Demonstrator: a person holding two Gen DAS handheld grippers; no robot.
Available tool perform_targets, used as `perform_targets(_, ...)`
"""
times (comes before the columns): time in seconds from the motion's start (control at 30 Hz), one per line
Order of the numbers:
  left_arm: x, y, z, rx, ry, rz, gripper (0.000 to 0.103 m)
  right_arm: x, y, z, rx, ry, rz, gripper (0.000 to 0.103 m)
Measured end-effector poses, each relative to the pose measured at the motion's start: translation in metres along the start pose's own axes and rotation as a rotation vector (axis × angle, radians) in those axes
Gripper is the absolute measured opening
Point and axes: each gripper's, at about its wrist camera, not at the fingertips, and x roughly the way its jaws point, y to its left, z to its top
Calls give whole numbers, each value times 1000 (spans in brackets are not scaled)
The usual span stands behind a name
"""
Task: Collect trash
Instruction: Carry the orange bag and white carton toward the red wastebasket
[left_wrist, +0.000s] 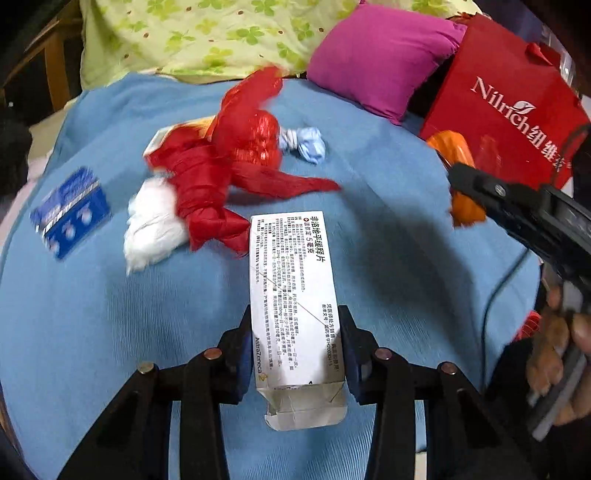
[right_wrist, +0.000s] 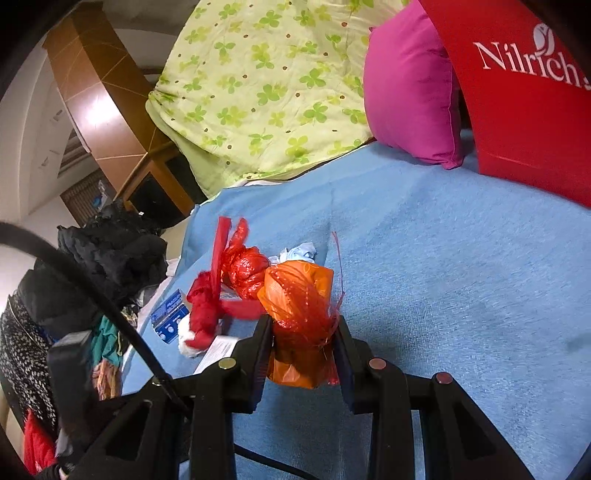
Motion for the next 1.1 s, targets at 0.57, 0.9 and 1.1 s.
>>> perform_targets(0.57,-25,51,-39,-147,-14,18,46,-16,30,-27,-72,43,-8,34)
perform_targets(0.9,-28,81,-41,-265,-21,68,75,-7,31,-34,-79,76,-2,34)
perform_targets(1.1,-23,47,-42,-109,25,86,79,-6,28,-33,-58,75,17,34)
